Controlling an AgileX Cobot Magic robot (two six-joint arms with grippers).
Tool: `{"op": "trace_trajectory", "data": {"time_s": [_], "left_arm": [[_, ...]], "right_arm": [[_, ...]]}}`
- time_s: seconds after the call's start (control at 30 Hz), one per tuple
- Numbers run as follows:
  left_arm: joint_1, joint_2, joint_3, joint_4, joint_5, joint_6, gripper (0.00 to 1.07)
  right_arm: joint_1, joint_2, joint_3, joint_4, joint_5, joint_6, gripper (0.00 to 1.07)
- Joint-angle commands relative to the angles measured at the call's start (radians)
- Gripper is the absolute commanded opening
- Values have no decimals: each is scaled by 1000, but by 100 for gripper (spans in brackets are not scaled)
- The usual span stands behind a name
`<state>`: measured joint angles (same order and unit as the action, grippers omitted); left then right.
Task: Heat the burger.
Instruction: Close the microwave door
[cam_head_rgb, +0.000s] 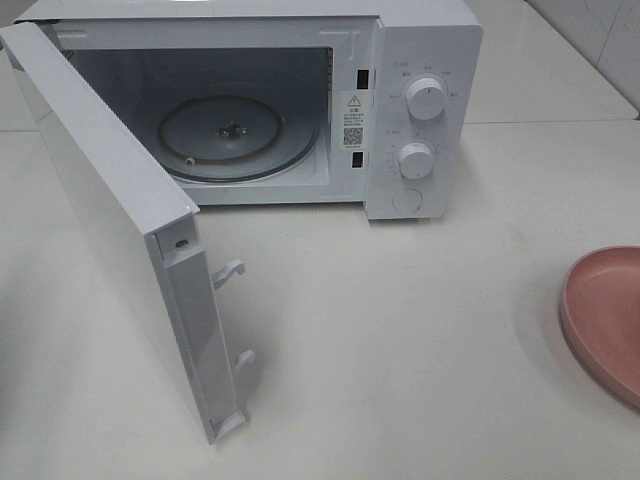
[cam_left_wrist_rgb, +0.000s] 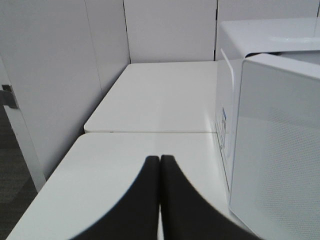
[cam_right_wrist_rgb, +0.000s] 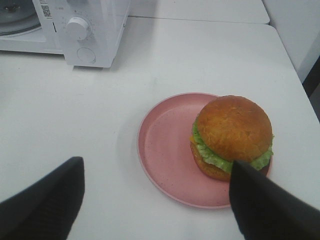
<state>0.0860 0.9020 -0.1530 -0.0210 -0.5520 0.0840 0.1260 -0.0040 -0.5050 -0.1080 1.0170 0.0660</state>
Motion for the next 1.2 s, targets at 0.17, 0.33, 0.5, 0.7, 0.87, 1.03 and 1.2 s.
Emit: {"op": "trace_trajectory", "data": {"time_s": [0.17, 0.33, 0.5, 0.7, 0.87, 1.03, 1.2], "left_arm": [[-3, 223, -30, 63, -141, -64, 0], [-3, 340, -73, 251, -174, -161, 0], [-3, 472, -115, 447, -273, -258, 0], [-3, 570, -160, 564, -322, -304, 0], [-3, 659, -222, 638, -368, -354, 0], [-16, 695, -245, 670, -391, -373, 0], [-76, 721, -253, 628, -382, -352, 0]], "right_arm": [[-8, -27, 2, 0, -11, -13, 76], [-8, -27, 2, 0, -11, -13, 76], [-8, -27, 2, 0, -11, -13, 76], [-8, -27, 2, 0, -11, -13, 76], [-8, -27, 2, 0, -11, -13, 76], [-8, -27, 2, 0, -11, -13, 76], [-8, -27, 2, 0, -11, -13, 76]]}}
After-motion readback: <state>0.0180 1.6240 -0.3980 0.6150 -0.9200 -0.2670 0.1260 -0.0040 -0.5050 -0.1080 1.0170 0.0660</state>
